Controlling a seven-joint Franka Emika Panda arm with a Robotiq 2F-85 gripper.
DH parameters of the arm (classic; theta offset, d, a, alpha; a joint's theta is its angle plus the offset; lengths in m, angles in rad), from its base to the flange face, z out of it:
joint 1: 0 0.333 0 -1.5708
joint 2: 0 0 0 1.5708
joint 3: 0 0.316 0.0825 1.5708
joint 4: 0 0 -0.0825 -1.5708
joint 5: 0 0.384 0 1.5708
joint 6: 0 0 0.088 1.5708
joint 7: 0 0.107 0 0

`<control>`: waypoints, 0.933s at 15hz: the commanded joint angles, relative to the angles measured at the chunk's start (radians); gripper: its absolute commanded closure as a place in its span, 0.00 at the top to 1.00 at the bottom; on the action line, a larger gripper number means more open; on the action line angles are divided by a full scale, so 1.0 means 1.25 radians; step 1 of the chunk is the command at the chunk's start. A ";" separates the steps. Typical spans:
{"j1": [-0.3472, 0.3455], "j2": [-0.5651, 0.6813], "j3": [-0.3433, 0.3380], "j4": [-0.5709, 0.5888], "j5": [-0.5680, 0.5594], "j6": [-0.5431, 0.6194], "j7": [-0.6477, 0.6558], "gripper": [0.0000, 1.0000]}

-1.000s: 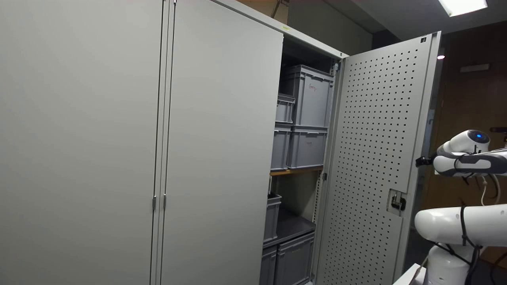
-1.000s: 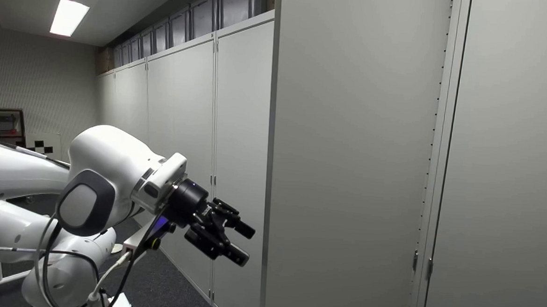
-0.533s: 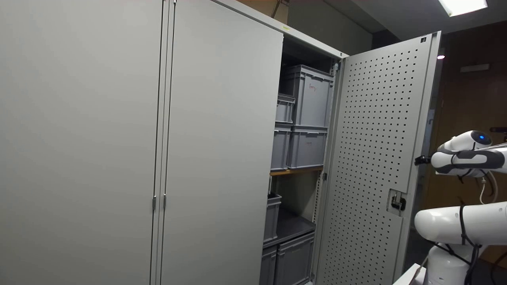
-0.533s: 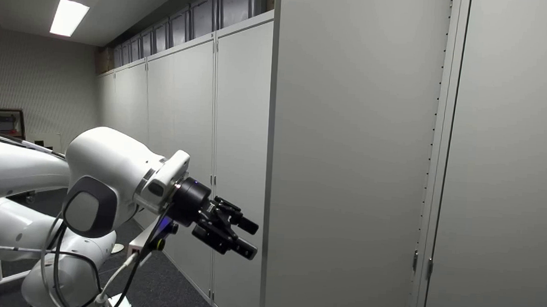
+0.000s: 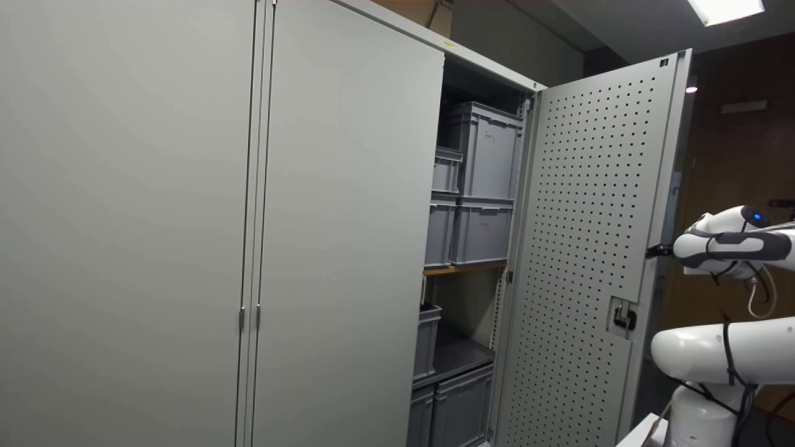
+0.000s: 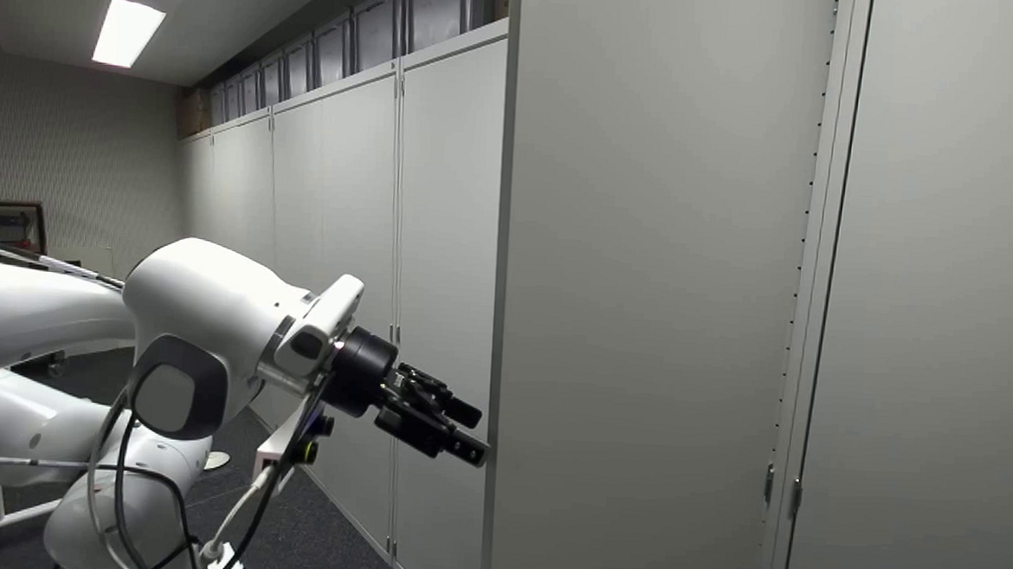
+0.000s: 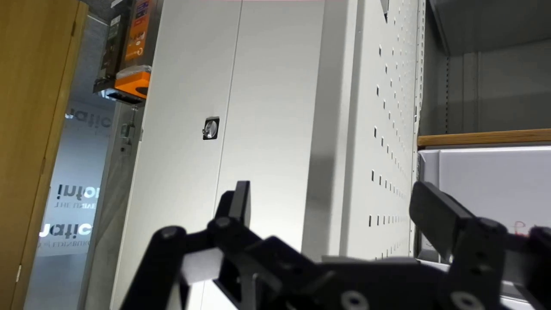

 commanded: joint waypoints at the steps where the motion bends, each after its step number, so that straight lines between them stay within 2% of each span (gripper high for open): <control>1: 0.042 0.010 -0.019 0.009 0.040 0.033 -0.064 1.00; 14: 0.108 0.010 -0.060 0.029 0.058 0.035 -0.113 1.00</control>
